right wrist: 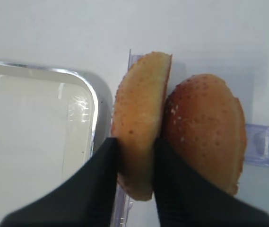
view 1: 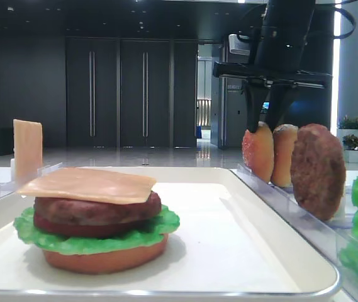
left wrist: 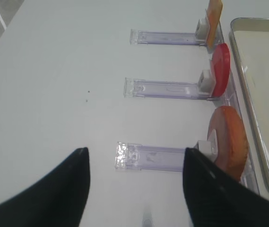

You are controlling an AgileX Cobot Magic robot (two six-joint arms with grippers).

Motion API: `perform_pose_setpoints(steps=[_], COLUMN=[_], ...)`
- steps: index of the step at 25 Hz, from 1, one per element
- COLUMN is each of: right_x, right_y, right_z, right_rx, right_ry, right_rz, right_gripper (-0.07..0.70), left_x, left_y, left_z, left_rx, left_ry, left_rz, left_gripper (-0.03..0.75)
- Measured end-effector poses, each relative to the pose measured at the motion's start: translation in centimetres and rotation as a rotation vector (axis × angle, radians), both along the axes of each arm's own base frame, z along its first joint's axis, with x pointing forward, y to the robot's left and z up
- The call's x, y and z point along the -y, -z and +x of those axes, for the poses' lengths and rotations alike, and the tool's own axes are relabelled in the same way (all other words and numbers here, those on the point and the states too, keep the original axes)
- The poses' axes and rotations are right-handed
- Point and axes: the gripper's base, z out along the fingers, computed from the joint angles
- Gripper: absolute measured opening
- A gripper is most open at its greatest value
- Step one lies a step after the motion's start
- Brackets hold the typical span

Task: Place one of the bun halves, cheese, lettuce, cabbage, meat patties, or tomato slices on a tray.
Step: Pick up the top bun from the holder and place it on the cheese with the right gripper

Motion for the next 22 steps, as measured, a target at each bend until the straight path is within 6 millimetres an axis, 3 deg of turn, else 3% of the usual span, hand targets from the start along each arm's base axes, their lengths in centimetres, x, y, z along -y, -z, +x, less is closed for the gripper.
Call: perform_pose_setpoints(steps=[22], right_x=[0.0], right_y=[-1.4], right_z=[-0.8], right_rx=[-0.02], right_ry=[0.003], right_rz=[0.029], right_gripper=[0.171], left_x=[0.0], left_y=[0.0], left_z=[0.0], left_rx=[0.0], left_ry=[0.0], left_rz=[0.001], left_gripper=[0.471])
